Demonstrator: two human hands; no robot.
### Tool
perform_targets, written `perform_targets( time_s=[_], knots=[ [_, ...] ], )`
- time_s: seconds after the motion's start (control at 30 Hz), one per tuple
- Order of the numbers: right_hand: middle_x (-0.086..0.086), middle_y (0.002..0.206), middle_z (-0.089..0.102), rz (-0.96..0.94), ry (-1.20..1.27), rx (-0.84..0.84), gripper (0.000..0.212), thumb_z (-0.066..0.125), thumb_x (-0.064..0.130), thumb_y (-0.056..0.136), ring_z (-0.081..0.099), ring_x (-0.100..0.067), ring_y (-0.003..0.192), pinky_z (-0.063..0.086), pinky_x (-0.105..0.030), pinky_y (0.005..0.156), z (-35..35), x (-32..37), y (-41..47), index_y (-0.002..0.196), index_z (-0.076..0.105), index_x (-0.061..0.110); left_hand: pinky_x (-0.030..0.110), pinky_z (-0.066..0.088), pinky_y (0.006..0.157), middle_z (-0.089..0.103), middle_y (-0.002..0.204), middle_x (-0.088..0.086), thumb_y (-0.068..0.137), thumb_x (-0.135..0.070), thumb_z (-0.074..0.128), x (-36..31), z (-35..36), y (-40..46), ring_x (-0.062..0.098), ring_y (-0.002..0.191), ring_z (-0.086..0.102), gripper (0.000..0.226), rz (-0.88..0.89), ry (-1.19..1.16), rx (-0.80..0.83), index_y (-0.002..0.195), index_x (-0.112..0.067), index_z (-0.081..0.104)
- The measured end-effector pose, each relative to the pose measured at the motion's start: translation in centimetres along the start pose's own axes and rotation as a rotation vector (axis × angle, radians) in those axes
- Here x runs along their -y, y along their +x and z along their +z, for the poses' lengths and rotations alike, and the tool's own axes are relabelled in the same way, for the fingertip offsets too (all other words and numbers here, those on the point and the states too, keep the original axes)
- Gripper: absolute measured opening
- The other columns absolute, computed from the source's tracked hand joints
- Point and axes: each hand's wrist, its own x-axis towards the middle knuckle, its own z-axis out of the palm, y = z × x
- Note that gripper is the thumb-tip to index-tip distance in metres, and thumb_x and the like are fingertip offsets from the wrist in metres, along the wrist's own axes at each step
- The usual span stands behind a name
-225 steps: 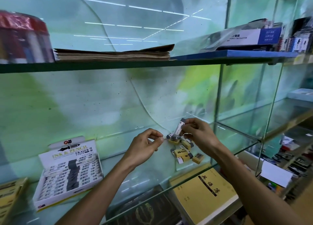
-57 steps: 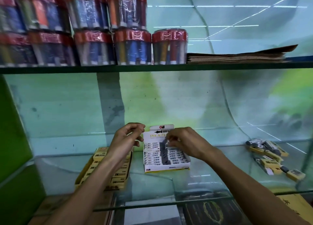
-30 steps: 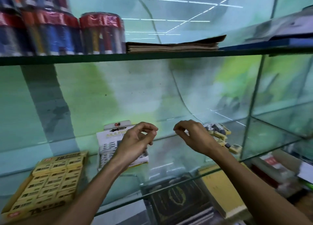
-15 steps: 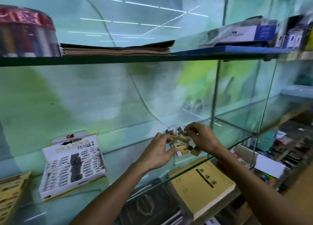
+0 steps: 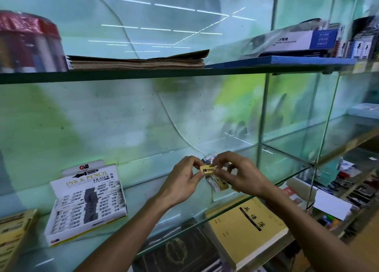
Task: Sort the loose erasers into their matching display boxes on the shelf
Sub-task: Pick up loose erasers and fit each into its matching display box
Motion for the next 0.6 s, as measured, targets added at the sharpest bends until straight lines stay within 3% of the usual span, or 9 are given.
perform_targets(
  time_s=[0.17,0.33,0.47,0.53,0.6],
  knots=[
    [0.010,0.106,0.059,-0.207,-0.091,0.011,0.018,0.070,0.025,0.088,0.057,-0.007,0.084,0.049,-0.025,0.068,1.9,2.0,1.0,0.104,0.062,0.022,0.018,0.042,0.069,0.056,0.107,-0.009,0.094,-0.022,0.062,0.9,-2.4,-1.5,0.010,0.077,0.053,0.014,0.022,0.025,-0.063,0.107,-0.023,0.058],
    [0.014,0.101,0.059,-0.276,-0.072,0.015,0.016,0.070,0.026,0.088,0.057,-0.006,0.082,0.050,-0.027,0.066,4.5,4.9,2.3,0.101,0.062,0.023,0.010,0.039,0.065,0.059,0.109,-0.007,0.094,-0.020,0.063,2.1,-5.7,-4.1,0.009,0.079,0.055,0.015,-0.016,0.001,-0.109,0.109,-0.020,0.061],
    [0.013,0.097,0.064,-0.211,0.054,0.053,0.013,0.066,0.030,0.087,0.062,-0.010,0.083,0.054,-0.032,0.071,7.2,7.7,3.4,0.099,0.062,0.028,0.013,0.042,0.066,0.060,0.110,-0.011,0.095,-0.022,0.062,2.9,-9.1,-7.1,0.003,0.077,0.056,0.018,-0.057,-0.003,-0.174,0.112,-0.022,0.062],
    [0.010,0.092,0.068,-0.158,0.181,0.053,0.009,0.069,0.021,0.086,0.064,-0.010,0.082,0.053,-0.025,0.073,8.4,9.4,3.9,0.094,0.065,0.023,0.012,0.043,0.061,0.061,0.104,-0.014,0.095,-0.022,0.062,3.4,-11.1,-8.8,0.002,0.070,0.057,0.018,-0.092,-0.040,-0.234,0.112,-0.024,0.063],
    [0.008,0.088,0.069,-0.117,0.266,0.081,0.008,0.070,0.016,0.086,0.063,-0.007,0.078,0.051,-0.019,0.072,9.6,11.3,4.3,0.090,0.066,0.021,0.018,0.049,0.066,0.063,0.105,-0.013,0.095,-0.021,0.062,4.0,-13.3,-10.5,0.006,0.078,0.060,0.016,-0.118,-0.065,-0.304,0.109,-0.027,0.064]
  ],
)
